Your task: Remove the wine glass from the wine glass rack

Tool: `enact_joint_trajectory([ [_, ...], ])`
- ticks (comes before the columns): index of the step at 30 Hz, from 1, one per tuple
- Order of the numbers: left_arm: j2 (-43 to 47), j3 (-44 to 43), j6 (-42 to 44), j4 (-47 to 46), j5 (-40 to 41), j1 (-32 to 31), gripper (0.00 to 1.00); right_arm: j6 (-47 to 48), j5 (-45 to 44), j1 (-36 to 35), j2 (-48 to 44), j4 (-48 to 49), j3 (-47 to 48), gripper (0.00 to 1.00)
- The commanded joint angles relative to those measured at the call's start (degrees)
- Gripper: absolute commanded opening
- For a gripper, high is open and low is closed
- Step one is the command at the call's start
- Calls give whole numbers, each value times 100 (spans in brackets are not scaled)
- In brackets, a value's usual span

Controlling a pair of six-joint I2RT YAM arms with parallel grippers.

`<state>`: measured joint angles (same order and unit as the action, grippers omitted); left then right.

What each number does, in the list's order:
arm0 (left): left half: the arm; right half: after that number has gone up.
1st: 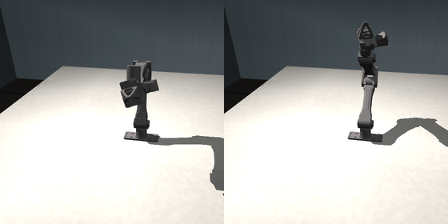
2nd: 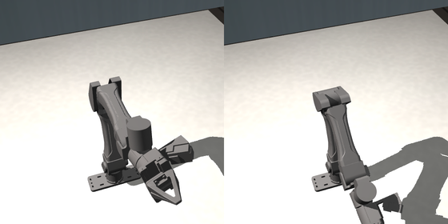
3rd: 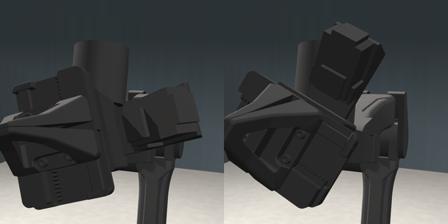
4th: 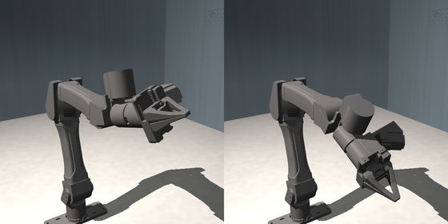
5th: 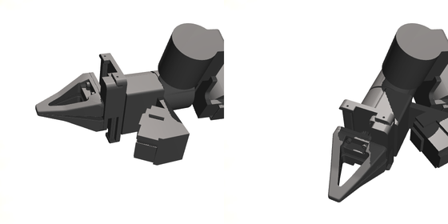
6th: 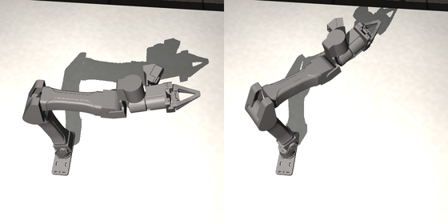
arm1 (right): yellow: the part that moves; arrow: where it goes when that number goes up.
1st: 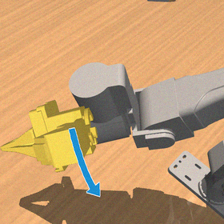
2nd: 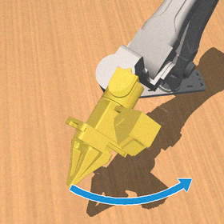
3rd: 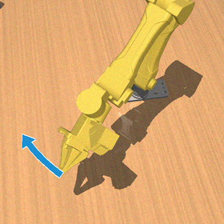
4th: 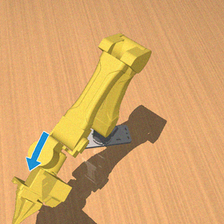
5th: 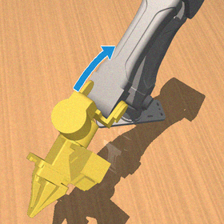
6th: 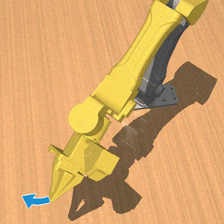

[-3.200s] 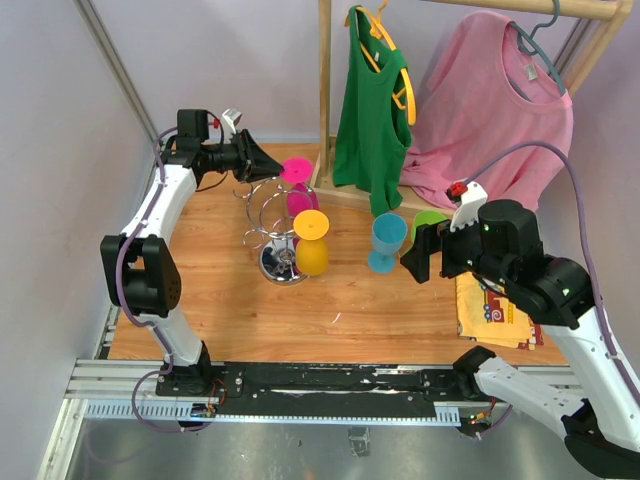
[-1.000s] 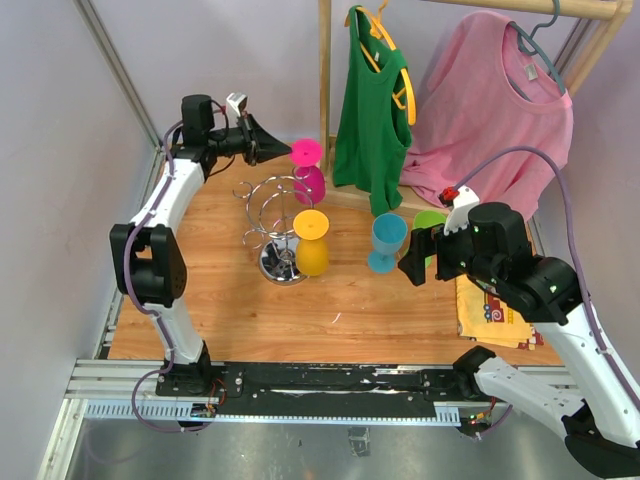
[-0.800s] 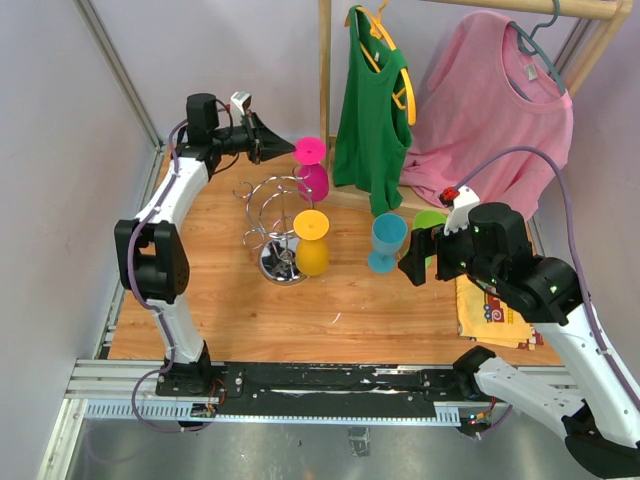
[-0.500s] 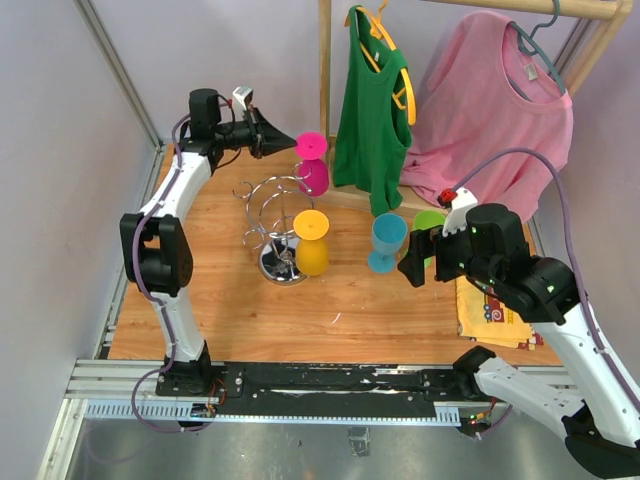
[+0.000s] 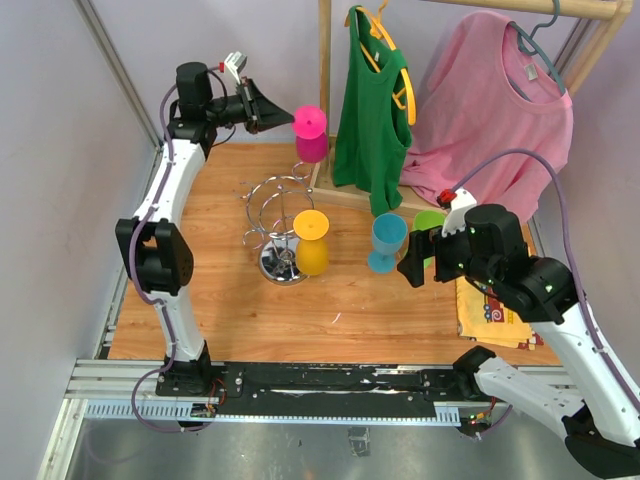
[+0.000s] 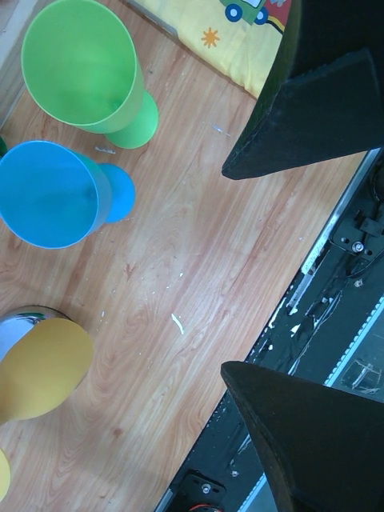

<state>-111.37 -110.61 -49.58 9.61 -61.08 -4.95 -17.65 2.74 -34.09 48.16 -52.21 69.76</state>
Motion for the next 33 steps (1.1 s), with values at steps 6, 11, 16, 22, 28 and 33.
enact_joint_trajectory([
  [6,1126,-432,1864,229,309,17,0,44,-135,-28,-207,142,103,98],
  [11,1785,-396,3549,1093,815,-268,0,85,-97,-29,-167,171,242,98],
  [16,2626,203,5391,1689,2118,-1264,0,136,-123,-29,-40,113,507,98],
  [22,3476,1003,6728,1754,3505,-2518,0,204,-462,-29,-73,-123,904,98],
  [28,3986,1698,7705,1760,4664,-3633,0,294,-954,-30,-287,-520,1455,98],
  [33,4257,2598,8731,1747,6026,-4923,0,420,-1239,-30,-262,-843,1904,98],
])
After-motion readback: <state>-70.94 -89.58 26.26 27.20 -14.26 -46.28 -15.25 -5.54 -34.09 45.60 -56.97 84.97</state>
